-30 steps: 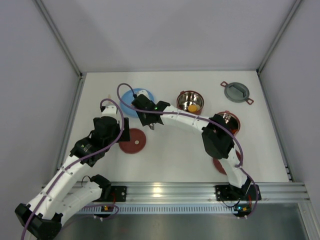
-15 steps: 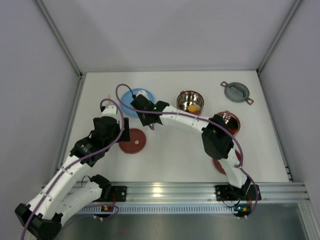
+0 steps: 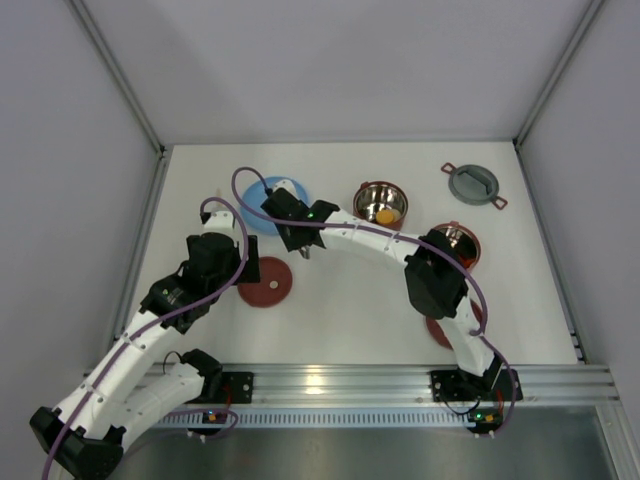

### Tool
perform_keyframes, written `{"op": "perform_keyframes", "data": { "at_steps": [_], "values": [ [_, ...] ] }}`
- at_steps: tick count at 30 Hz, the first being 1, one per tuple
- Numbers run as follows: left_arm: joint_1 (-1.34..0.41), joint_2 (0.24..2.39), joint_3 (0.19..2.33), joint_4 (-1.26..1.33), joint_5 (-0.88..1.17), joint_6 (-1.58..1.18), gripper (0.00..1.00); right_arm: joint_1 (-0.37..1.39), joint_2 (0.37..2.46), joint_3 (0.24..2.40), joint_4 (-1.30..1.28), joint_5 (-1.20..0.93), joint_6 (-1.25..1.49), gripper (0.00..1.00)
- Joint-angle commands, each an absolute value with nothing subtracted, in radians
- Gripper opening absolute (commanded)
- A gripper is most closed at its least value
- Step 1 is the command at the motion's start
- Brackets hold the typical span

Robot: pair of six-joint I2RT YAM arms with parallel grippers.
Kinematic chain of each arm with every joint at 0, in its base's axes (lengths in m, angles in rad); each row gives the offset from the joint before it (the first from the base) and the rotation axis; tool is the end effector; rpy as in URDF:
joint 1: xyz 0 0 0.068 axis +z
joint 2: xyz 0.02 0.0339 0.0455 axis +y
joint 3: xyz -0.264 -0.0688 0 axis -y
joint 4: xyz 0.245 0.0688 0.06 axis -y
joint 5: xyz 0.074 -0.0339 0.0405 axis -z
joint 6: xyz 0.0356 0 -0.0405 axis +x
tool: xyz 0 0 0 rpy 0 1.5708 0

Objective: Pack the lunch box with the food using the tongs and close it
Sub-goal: Pick up the fake food from the plate.

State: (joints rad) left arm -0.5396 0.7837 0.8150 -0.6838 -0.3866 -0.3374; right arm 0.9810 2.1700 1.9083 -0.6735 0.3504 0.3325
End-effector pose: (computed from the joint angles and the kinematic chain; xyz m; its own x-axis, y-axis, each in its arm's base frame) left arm 0.1450 -0.0712 0.3025 -0.5640 -0.0196 -0.8256 0.0341 0.9983 -0.0470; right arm 0.2798 0.3961 0.2396 -0.6408 -0.4063 -0.6513 -0.4846 0.8722 -0.0673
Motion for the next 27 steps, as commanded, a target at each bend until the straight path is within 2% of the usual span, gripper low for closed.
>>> {"op": "perform_keyframes", "data": {
  "at_steps": [1, 18, 27],
  "values": [
    [-0.545, 0.782, 0.822, -0.672, -0.403, -0.331, 0.99, 1.002, 2.082, 1.976, -0.703, 0.402, 0.328, 0.18],
    [-0.545, 0.781, 0.822, -0.672, -0.402, -0.331, 0.99, 0.971, 1.996, 1.964, -0.719, 0.413, 0.351, 0.16],
    [-0.545, 0.775, 0.822, -0.673, -0.402, -0.331, 0.99, 0.919, 1.823, 1.809, -0.712, 0.442, 0.365, 0.16]
  ]
}}
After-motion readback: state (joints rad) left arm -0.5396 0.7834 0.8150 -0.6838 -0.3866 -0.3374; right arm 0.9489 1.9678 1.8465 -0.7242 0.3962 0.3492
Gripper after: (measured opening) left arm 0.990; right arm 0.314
